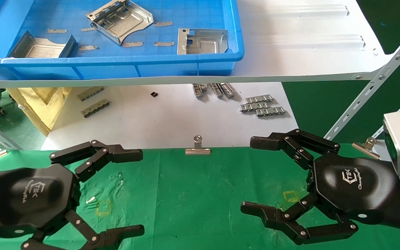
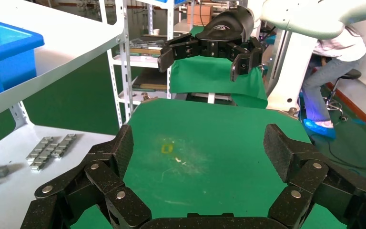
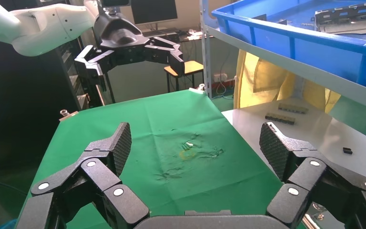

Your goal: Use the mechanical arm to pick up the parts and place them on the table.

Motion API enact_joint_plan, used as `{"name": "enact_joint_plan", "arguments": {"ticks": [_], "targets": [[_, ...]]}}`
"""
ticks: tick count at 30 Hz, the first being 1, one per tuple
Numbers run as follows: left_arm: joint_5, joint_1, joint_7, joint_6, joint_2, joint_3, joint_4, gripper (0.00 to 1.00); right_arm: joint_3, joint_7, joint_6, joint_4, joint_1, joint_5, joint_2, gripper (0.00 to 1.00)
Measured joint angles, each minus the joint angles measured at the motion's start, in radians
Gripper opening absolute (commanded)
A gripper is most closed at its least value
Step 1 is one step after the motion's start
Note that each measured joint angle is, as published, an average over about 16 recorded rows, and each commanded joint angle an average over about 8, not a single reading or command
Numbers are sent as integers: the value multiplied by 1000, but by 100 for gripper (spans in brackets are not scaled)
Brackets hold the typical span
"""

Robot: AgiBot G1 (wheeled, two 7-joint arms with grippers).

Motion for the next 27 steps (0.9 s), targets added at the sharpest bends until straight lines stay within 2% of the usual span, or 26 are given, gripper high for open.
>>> {"name": "enact_joint_plan", "arguments": {"ticks": [1,2,4,8,27], "targets": [[0,0,0,0,0,0,0,100,0,0,0,0,0,0,0,80],[0,0,0,0,0,0,0,100,0,0,0,0,0,0,0,67],[0,0,0,0,0,0,0,100,0,0,0,0,0,0,0,50],[0,0,0,0,0,0,0,100,0,0,0,0,0,0,0,0],[0,0,0,0,0,0,0,100,0,0,0,0,0,0,0,0]]}}
